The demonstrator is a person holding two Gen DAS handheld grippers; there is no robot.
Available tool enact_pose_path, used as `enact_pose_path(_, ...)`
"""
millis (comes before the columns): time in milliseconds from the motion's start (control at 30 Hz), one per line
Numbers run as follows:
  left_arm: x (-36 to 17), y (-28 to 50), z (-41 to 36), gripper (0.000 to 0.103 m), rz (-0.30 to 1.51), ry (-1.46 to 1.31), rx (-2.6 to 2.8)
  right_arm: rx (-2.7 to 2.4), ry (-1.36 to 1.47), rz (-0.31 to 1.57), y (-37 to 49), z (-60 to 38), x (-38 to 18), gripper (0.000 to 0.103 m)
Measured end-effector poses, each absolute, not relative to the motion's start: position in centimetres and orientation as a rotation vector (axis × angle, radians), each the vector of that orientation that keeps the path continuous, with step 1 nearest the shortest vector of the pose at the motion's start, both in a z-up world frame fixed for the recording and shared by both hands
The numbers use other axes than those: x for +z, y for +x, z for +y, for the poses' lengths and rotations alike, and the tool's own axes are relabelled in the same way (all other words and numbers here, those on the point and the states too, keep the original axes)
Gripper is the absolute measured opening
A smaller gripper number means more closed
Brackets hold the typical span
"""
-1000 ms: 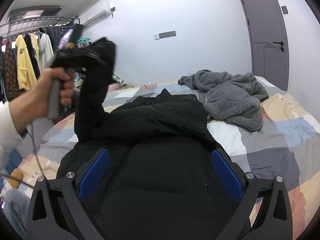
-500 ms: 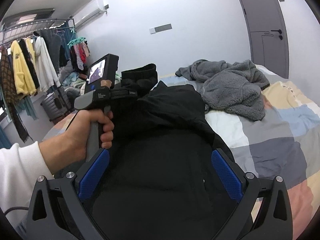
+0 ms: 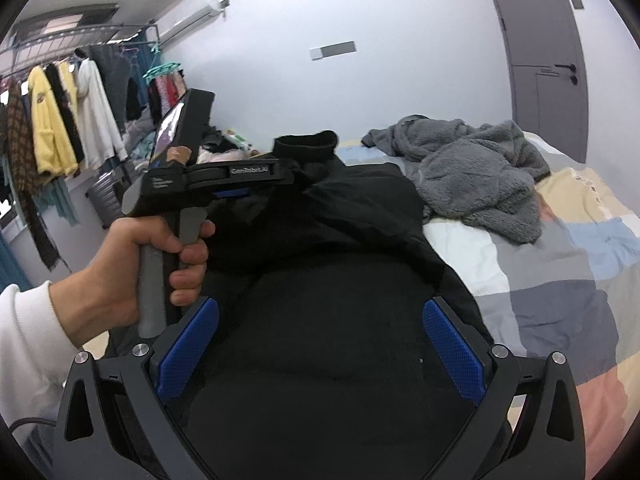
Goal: Fold large clothes
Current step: 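Open the left tool to release the sleeve onto the jacket, then grasp the jacket hem with both tools and lift it toward the collar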
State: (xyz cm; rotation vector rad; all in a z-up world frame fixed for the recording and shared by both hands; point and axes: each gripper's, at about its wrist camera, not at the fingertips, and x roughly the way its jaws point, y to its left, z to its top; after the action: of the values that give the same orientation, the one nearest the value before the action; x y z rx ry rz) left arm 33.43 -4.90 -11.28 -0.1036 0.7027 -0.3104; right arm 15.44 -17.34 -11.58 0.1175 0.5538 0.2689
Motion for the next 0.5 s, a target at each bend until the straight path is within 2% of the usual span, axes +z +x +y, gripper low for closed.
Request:
enact_pose_path(267, -7.5, 31.5, 4.1, 0.079, 0.631, -0.112, -0.198, 0.345, 0.072, 0.520, 19.7, -14.2, -8.4, 0.103)
enact_pose_path(500, -8.6, 35.0, 10.9, 0.078, 0.669, -0.139, -0.032, 0.347, -0.027, 0.492, 28.8, -10.9, -7.6, 0.102)
